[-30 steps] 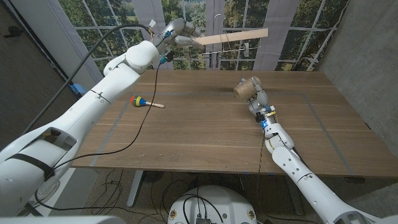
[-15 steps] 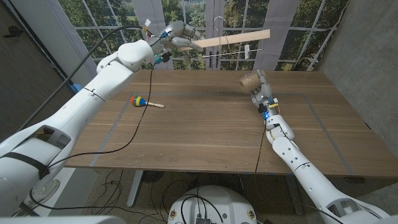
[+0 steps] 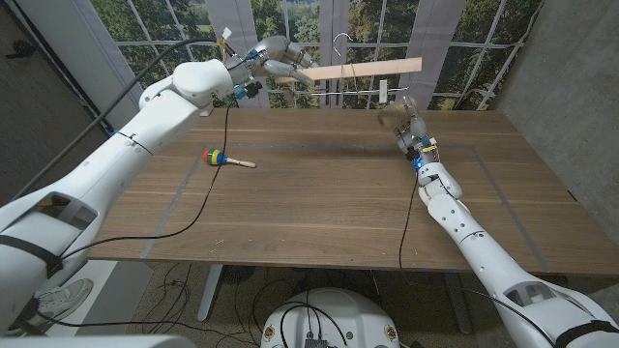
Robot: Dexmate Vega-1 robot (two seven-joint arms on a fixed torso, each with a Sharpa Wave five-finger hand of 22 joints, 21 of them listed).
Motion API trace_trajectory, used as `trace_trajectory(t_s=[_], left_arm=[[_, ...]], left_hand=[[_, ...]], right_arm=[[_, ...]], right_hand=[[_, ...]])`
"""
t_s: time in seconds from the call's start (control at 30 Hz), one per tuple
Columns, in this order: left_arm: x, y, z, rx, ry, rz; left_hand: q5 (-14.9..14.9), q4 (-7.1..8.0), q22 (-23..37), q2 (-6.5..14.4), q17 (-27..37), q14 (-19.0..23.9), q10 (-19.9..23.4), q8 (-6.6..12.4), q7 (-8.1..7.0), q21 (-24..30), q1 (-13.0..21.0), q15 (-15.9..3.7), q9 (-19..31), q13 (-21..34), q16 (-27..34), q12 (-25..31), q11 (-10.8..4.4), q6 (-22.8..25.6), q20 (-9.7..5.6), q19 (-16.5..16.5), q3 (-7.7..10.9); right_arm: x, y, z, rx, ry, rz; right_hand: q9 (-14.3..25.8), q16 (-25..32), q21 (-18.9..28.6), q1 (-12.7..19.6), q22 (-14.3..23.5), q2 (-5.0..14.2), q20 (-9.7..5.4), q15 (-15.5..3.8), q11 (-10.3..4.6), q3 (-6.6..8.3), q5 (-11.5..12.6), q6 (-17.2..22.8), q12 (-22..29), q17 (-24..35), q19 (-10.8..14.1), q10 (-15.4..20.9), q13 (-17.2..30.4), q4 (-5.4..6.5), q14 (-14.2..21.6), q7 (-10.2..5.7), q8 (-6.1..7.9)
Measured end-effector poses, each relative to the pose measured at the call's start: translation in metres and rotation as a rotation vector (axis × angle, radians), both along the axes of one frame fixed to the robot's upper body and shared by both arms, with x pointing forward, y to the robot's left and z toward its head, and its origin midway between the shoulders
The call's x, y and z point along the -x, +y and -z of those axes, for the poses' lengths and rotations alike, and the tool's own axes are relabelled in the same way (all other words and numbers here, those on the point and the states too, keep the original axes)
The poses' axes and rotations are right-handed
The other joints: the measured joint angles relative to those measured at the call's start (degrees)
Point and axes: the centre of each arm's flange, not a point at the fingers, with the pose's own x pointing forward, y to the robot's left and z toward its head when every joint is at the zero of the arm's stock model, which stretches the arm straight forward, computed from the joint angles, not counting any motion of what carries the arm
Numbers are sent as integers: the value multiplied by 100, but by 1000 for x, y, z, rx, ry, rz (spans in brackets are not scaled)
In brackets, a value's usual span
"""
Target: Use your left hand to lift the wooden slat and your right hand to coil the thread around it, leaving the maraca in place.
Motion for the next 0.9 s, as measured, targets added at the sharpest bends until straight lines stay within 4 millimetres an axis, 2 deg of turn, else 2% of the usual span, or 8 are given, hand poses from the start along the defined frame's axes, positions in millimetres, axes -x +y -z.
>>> trace_trajectory(t_s=[0.53, 0.73, 0.77, 0.8, 0.9], left_arm=[[8, 0, 4, -89, 44, -23], [5, 1, 8, -116, 68, -50], [5, 1, 8, -118, 69, -51], [12, -2, 5, -145, 55, -56], [11, -1, 6, -162, 59, -75]], left_hand=[[-1, 0, 0, 0, 28, 0, 0, -32, -9, 33, 0, 0, 39, 28, -2, -22, 0, -12, 21, -20, 0], [-1, 0, 0, 0, 28, 0, 0, -18, -11, 33, 0, -1, 37, 28, -14, -22, 0, -1, 10, -31, 0], [-2, 0, 0, 0, 28, 1, 0, -18, -11, 33, 0, -1, 36, 28, -18, -22, 0, 0, 10, -31, 0], [-2, 0, 0, 0, 28, 1, 0, -18, -9, 33, 0, -1, 36, 28, -18, -22, 0, 1, 10, -31, 0], [-7, 0, 0, 0, 28, 11, 0, -18, -2, 33, 0, -12, 36, 28, -19, -22, 0, 8, 10, -31, 0]], right_arm=[[-3, -23, -33, 36, -19, 57], [4, -29, -55, 70, -61, 67], [5, -25, -56, 110, -67, 63], [6, -26, -60, 117, -75, 65], [12, -27, -72, 154, -99, 70]], right_hand=[[0, -44, 44, -16, 0, 16, 0, 9, 0, -11, 0, 0, -19, -1, 0, 0, 27, 37, 10, 0, -1], [0, -44, 44, -22, 1, 22, 0, 9, 0, -11, 0, 0, -21, 27, 0, 0, 27, 37, 11, 0, -6], [0, -44, 58, -22, 1, 22, -11, 14, 0, -11, 0, 0, -22, 27, -12, 0, 27, 37, 17, 0, -17], [0, -44, 66, -22, 1, 22, -21, 0, 0, -11, 0, 0, -22, 26, -22, 1, 27, 37, 39, 0, -18], [0, -45, 66, -22, 1, 22, -21, 1, -19, -11, 0, 0, -34, 26, -21, 20, 27, 37, 39, 0, -18]])
